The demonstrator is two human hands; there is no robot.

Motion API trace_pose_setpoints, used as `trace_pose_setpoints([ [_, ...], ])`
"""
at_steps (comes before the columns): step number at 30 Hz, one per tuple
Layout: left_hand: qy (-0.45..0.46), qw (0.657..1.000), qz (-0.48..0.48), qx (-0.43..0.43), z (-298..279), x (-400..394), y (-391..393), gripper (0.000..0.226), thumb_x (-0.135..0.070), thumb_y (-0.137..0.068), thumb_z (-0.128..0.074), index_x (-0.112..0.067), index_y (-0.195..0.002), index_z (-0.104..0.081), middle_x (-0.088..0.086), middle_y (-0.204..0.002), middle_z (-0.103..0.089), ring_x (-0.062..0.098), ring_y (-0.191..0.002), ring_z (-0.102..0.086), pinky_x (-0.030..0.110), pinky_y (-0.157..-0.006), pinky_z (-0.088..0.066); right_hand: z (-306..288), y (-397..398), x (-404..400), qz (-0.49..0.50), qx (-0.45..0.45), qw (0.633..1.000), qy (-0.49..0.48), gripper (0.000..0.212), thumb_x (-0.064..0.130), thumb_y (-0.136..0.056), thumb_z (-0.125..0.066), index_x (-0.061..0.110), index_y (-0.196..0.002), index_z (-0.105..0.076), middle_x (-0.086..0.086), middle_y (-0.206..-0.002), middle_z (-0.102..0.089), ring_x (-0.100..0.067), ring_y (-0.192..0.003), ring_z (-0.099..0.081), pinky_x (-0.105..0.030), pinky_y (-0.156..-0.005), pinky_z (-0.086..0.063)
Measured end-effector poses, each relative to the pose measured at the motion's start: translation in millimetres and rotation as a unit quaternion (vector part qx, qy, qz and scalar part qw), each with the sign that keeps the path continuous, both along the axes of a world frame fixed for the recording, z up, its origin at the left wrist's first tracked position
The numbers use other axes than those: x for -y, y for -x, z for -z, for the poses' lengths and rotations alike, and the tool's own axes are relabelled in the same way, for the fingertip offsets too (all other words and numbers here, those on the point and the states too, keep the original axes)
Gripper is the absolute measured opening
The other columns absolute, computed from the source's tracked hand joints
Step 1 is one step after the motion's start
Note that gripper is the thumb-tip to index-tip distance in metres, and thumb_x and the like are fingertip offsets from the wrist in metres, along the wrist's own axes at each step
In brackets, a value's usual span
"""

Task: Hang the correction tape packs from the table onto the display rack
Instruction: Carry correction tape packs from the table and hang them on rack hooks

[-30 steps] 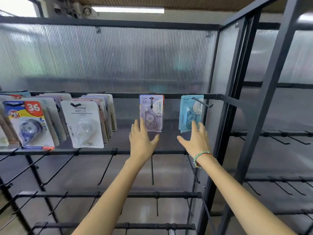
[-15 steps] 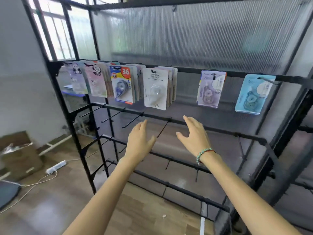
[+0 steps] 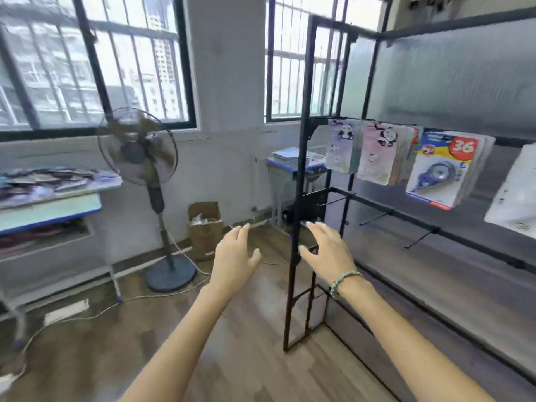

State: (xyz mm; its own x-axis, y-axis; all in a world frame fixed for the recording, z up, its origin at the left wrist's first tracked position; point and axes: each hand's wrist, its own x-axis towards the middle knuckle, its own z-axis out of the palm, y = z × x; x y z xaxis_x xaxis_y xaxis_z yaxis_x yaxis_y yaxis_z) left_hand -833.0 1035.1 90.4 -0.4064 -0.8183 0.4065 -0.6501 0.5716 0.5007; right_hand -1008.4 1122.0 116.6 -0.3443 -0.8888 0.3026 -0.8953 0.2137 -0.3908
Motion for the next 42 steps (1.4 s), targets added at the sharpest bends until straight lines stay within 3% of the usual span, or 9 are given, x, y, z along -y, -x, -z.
trace_pose_setpoints([
  [12, -0.027, 0.977, -0.21, 0.01, 14.4, 133.0, -222.9, 0.059, -0.022, -0.093, -0.057, -0.005, -0.146, -0.036, 0.012, -0.149, -0.038, 0.024, -0.14, -0.032, 0.031, -0.114, -0.024, 16.3, -180.2, 208.8, -0.178, 0.01, 0.984, -0.015, 0.056, 0.029, -0.093, -0.054, 0.015, -0.145, -0.038, -0.004, -0.15, -0.036, -0.019, -0.139, -0.03, -0.029, -0.113, -0.022],
  [24, -0.041, 0.945, -0.326, -0.007, 11.4, 295.7, -326.6, 0.057, -0.024, -0.095, -0.056, -0.008, -0.146, -0.035, 0.008, -0.147, -0.039, 0.022, -0.137, -0.035, 0.028, -0.112, -0.026, 21.2, -282.3, 441.6, -0.294, 0.011, 0.956, -0.016, 0.056, 0.029, -0.093, -0.055, 0.015, -0.145, -0.037, -0.006, -0.149, -0.037, -0.022, -0.138, -0.031, -0.032, -0.114, -0.023],
  [33, -0.059, 0.905, -0.421, -0.019, 14.5, 412.3, -413.3, 0.06, -0.024, -0.093, -0.059, -0.008, -0.146, -0.037, 0.01, -0.147, -0.041, 0.023, -0.137, -0.035, 0.034, -0.115, -0.028, 22.8, -372.3, 596.5, -0.371, 0.011, 0.928, -0.04, 0.055, 0.027, -0.093, -0.054, 0.014, -0.144, -0.038, -0.005, -0.146, -0.04, -0.022, -0.135, -0.034, -0.029, -0.112, -0.027],
  [42, -0.067, 0.895, -0.439, -0.034, 27.8, 539.1, -503.1, 0.059, -0.022, -0.093, -0.06, -0.007, -0.144, -0.037, 0.01, -0.146, -0.041, 0.024, -0.136, -0.037, 0.033, -0.113, -0.029, 29.0, -464.4, 731.4, -0.394, -0.013, 0.918, -0.043, 0.055, 0.026, -0.094, -0.054, 0.014, -0.144, -0.036, -0.004, -0.147, -0.039, -0.022, -0.135, -0.034, -0.03, -0.11, -0.027],
])
